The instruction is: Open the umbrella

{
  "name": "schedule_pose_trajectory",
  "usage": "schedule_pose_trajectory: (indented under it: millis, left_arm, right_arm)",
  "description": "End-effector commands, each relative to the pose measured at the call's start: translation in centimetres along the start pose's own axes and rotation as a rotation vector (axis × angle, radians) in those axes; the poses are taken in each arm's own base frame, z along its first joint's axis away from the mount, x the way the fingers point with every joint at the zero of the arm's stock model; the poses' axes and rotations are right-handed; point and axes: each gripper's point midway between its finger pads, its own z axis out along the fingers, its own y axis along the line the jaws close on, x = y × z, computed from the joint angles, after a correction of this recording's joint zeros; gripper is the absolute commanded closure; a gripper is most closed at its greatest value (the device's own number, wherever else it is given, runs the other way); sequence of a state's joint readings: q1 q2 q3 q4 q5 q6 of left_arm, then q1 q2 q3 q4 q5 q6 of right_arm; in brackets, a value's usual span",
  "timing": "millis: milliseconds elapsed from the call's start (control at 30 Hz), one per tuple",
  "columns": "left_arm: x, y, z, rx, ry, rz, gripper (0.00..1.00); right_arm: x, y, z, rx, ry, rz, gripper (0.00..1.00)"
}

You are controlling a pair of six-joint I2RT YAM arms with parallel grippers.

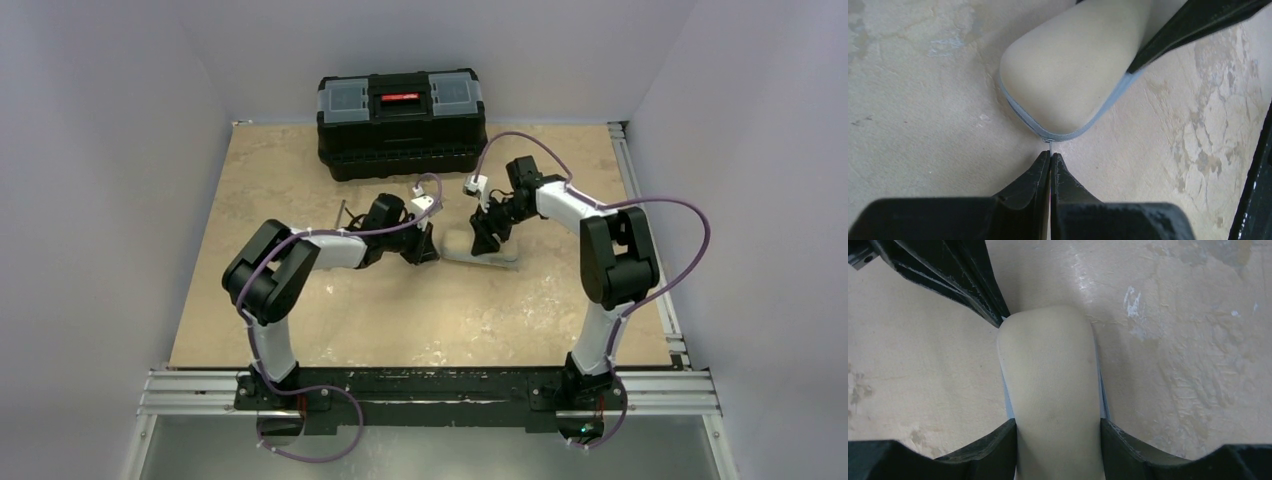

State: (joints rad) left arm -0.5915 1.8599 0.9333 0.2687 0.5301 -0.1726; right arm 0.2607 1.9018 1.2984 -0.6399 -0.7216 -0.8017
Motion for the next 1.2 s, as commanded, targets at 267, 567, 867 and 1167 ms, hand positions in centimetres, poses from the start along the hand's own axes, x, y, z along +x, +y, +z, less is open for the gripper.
schedule_pose_trajectory:
  millis: [267,567,867,1167]
  left_arm:
    - [-4.1,2.6,0.0,-0.086,-0.131,-0.101,1.0]
    - [-4.7,4.0,-0.3,-0.055,-0.108,-0.022,1.0]
    - [-3.8,3.6,-0.6,-0.044,-0.092,-0.015,1.0]
    - [-0.8,0.8,-1.9,-0.019,-0.07,0.005,1.0]
  right_arm:
    - [-5.7,0.1,1.8,0.072,-0.168,0.392,0.44]
    - [-4.7,-0.1,0.8,0.056,-0.074,0.268,0.21]
    - [-3.0,-0.7,3.3,0.041,-0.03,0.355,0.55]
    - [-2.5,-2.2,2.7,0.131,-0.089,0.477,1.0]
